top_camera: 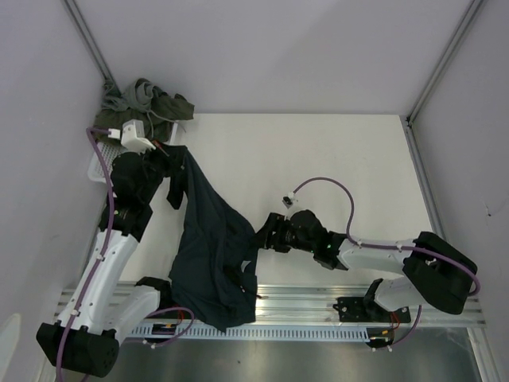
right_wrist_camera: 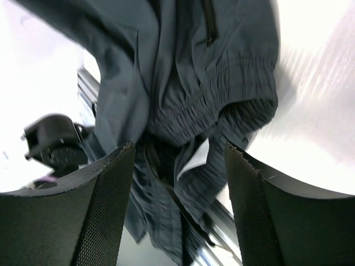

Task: Fold and stack the shorts
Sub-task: Flatten the shorts out

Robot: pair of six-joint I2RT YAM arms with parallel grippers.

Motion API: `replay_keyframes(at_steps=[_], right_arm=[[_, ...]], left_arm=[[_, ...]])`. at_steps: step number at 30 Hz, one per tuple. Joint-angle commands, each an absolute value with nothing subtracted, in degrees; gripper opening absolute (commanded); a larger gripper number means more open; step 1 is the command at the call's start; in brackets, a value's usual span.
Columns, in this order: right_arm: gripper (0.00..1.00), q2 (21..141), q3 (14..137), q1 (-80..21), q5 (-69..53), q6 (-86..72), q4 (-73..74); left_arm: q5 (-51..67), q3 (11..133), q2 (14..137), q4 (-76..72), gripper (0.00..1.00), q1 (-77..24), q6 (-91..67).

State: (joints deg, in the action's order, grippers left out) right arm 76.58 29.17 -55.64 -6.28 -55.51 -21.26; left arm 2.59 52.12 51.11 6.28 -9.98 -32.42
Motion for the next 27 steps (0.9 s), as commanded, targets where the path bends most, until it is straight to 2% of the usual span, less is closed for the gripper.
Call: replay_keyframes(at_steps=[1,16,22,23,25,26,27], right_arm=[[0.67,79.5,29.6,-55.8,-1.9,-61.2,-27.9],[0.62,91.6,33.0,-55.7,0.0,-64.9,-35.1],[0.52,97.7,31.6,-55.6,5.0,-71.7,-45.8],[0.45,98.6,31.6,-55.7,5.8,-72.6,-47.2],[0.36,101.2,31.6,-55.8,8.6,-74.2,-50.5],[0.23,101.9,31.6,-55.9,9.5,-74.8,-51.5],[0.15,102.9,31.6,-56.0,10.3,-74.9,-53.1]], left_arm=[[2.7,51.5,49.4,5.6,0.0,-10.4,-31.4],[2.5,51.7,46.1,8.1,0.0,-10.4,-29.9],[3.2,51.2,45.7,8.1,0.0,-10.3,-30.2],[3.3,51.1,45.6,7.9,0.0,-10.4,-30.4],[3.4,50.7,45.5,7.7,0.0,-10.3,-30.4],[3.4,50.5,45.5,7.8,0.0,-10.3,-30.5],[3.5,50.4,45.3,7.9,0.0,-10.4,-30.5]])
